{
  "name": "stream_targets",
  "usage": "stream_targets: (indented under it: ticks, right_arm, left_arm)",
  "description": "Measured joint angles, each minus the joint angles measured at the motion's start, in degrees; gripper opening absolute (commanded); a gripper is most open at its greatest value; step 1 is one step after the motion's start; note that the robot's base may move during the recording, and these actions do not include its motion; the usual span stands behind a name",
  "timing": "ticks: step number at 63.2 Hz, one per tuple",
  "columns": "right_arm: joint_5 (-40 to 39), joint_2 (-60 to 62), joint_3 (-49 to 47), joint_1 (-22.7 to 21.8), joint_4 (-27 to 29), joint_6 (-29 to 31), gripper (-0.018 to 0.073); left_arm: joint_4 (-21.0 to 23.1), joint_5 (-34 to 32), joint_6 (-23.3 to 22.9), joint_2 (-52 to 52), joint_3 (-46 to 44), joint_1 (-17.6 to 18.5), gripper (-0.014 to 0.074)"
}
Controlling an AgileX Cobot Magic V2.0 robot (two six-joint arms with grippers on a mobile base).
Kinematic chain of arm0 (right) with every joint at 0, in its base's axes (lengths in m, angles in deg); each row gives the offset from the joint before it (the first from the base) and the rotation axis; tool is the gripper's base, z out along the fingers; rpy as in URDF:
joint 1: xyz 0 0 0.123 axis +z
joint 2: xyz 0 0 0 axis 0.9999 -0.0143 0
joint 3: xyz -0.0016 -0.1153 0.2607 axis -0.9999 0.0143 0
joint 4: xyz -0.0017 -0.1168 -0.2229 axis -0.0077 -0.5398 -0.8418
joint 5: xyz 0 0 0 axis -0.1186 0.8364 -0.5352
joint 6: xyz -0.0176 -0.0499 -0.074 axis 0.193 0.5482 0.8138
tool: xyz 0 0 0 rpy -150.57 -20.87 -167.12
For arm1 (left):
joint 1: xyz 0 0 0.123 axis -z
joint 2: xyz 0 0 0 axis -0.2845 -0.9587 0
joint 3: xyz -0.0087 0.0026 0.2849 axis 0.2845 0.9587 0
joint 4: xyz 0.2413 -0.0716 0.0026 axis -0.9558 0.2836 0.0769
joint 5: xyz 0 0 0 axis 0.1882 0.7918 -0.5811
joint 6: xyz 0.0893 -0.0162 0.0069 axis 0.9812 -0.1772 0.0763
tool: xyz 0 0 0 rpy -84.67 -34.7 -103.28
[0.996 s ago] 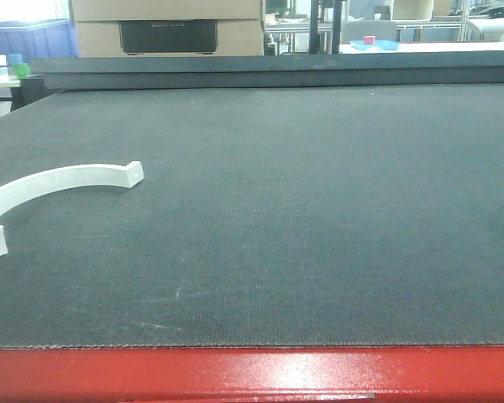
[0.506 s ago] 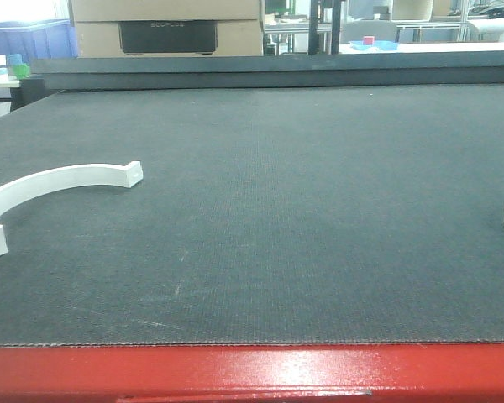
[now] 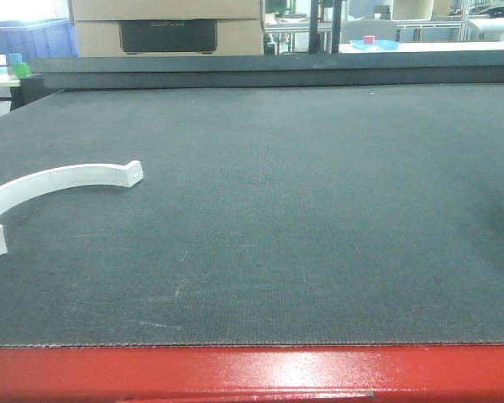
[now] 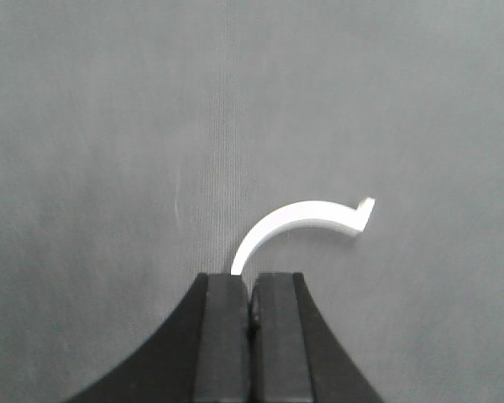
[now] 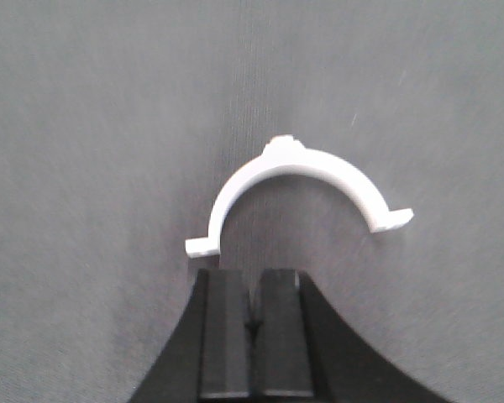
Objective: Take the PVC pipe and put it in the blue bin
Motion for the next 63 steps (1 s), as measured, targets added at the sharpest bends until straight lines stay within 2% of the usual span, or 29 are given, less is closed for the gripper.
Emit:
stream_targets:
  ticks: [13, 20, 29, 33, 38, 44, 47, 50, 63]
  right_arm:
    - [0.1, -6.8, 0.0, 0.0, 2.8, 0.0, -0.0169]
    - [-0.4, -9.2, -0.2, 0.0, 5.7, -0.3, -0.0154]
    - [3.3, -13.0, -4.6, 0.0, 7.9, -3.6, -0.0141]
    - [5.8, -15.3, -7.5, 0.4, 5.6, -8.0, -0.0141]
    - [8.6, -17.8, -11.1, 1.7, -0.8, -14.2, -0.0141]
    - [11.3, -20.2, -14.8, 3.5, -5.3, -18.8, -0.0141]
    - [12.1, -21.3, -16.3, 4.3, -5.5, -19.8, -0.0141]
    - [12.5, -22.2, -17.5, 4.9, -5.5, -20.3, -0.0141]
    - [12.5, -26.9, -18.5, 5.5, -4.8, -23.2, -0.0141]
  left_arm:
    - [0.3, 1.8, 0.0, -9.4, -0.6, 0.0, -0.0111]
    - [0.4, 7.3, 0.0, -15.3, -3.4, 0.0, -0.0111]
    - [0.5, 12.7, 0.0, -21.1, -7.9, 0.0, -0.0111]
    - [0.5, 13.8, 0.0, -23.1, -9.8, 0.7, -0.0111]
    - [-0.2, 14.5, 0.0, -24.9, -11.4, 2.0, -0.0111]
    - [-4.1, 14.8, -3.3, -26.1, -12.3, 5.0, -0.0111]
    - [-7.4, 14.8, -5.5, -26.5, -12.4, 6.4, -0.0111]
    - [-8.9, 14.8, -7.6, -26.8, -12.4, 7.6, -0.0111]
    - [-9.5, 14.3, -10.0, -26.8, -12.5, 8.3, -0.0111]
